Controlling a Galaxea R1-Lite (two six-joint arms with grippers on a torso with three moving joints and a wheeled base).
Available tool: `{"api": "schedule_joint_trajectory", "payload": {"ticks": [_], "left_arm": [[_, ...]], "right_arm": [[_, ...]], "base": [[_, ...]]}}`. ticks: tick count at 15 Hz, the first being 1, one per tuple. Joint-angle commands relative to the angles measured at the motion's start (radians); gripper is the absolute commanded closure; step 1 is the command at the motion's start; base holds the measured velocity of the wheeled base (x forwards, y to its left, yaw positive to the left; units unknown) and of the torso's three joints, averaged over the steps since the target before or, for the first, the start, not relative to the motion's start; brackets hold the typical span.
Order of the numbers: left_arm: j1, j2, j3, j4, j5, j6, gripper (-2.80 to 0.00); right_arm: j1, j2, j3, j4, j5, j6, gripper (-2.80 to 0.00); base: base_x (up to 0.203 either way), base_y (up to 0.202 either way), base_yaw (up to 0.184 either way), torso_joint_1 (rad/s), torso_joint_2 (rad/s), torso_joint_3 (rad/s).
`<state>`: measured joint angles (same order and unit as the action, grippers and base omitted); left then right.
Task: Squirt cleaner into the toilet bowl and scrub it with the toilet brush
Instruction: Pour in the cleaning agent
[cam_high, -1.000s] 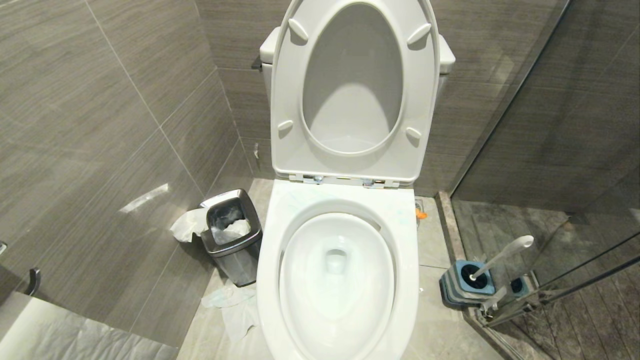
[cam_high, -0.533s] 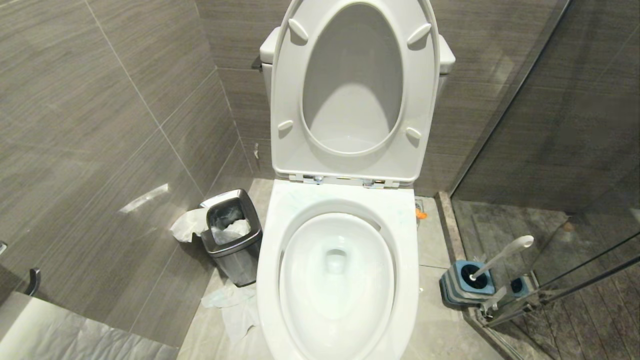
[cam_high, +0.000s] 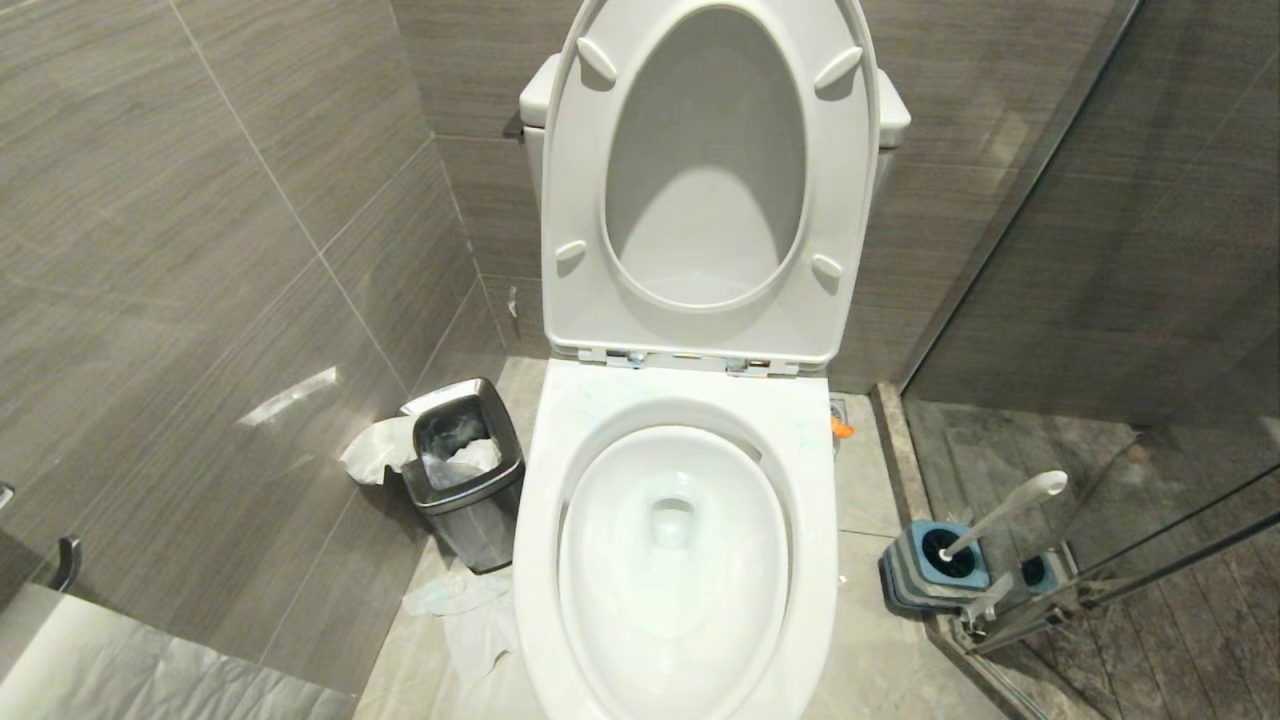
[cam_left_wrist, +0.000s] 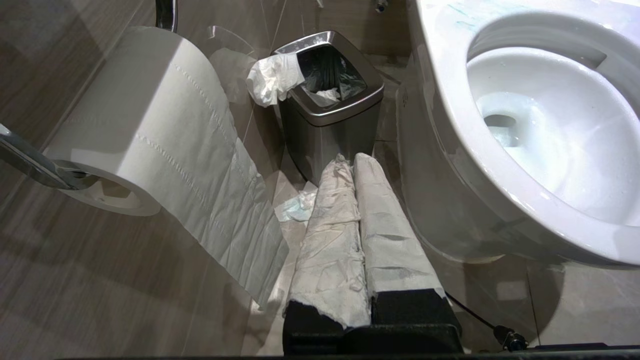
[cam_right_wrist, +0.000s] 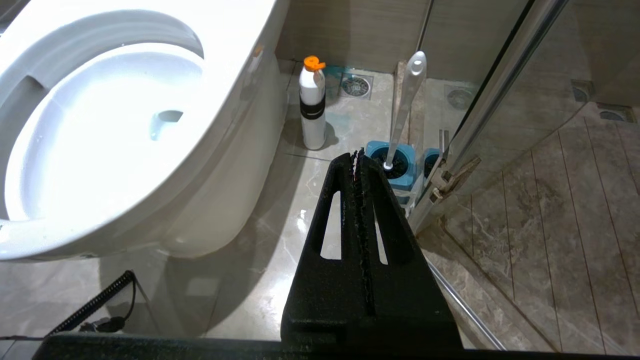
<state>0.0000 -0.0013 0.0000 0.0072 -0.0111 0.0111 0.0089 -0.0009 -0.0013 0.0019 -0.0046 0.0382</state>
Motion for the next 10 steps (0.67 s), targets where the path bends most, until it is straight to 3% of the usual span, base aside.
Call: {"api": "schedule_joint_trajectory", "payload": {"ticks": [1, 4, 7, 10], "left_arm": [[0.000, 0.001, 0.003, 0.000, -0.001, 0.000, 0.00], [0.000, 0.001, 0.003, 0.000, 0.000, 0.000, 0.00], [0.000, 0.001, 0.003, 0.000, -0.001, 0.000, 0.00], [0.000, 0.001, 0.003, 0.000, -0.001, 0.000, 0.00]], "right_arm": [[0.000, 0.001, -0.002, 0.003, 0.002, -0.004, 0.00], [0.000, 0.001, -0.025, 0.051, -0.001, -0.006, 0.00], [0.000, 0.001, -0.158, 0.304, 0.006, -0.004, 0.00], [0.000, 0.038, -0.246, 0.380, 0.047, -0.003, 0.00]], "base": [[0.000, 0.000, 0.000, 0.000, 0.00, 0.000], [0.000, 0.000, 0.000, 0.000, 0.00, 0.000], [0.000, 0.000, 0.000, 0.000, 0.00, 0.000], [0.000, 0.000, 0.000, 0.000, 0.00, 0.000]]}}
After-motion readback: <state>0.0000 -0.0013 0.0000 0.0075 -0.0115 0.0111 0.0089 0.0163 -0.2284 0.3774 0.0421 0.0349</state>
